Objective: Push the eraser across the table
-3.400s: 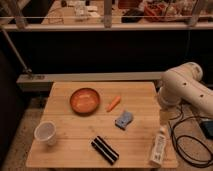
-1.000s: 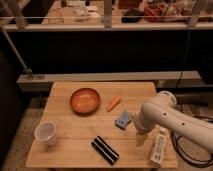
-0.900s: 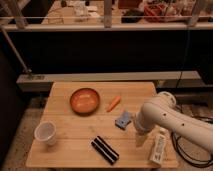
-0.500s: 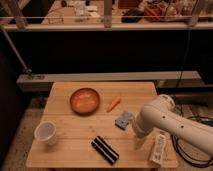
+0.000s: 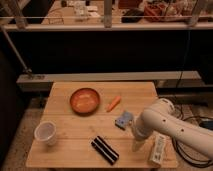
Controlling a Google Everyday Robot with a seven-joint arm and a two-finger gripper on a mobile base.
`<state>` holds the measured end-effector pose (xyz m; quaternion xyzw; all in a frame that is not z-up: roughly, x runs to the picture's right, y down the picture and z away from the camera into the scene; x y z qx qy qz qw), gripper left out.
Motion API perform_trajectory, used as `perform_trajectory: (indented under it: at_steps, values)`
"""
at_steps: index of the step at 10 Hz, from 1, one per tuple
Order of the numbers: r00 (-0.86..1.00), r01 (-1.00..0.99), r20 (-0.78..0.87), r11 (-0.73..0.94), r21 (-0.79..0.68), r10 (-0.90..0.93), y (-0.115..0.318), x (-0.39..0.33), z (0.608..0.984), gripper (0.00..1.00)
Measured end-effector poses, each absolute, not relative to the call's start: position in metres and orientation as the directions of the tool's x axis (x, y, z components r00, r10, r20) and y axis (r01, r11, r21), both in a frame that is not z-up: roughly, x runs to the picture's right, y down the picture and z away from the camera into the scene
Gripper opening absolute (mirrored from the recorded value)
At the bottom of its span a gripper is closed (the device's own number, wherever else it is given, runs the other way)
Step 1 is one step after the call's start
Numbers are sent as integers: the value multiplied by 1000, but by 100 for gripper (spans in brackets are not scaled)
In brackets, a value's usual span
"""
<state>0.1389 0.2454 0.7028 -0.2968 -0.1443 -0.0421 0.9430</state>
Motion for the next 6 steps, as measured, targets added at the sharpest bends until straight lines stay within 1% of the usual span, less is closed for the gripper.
perform_trajectory:
  at_steps: [4, 5, 6]
  values:
    - [945, 181, 328, 815, -550, 11, 260, 137, 704, 17]
    - [942, 187, 336, 815, -548, 10, 262, 136, 705, 11]
    - [938, 197, 348, 813, -548, 7, 272, 137, 705, 8]
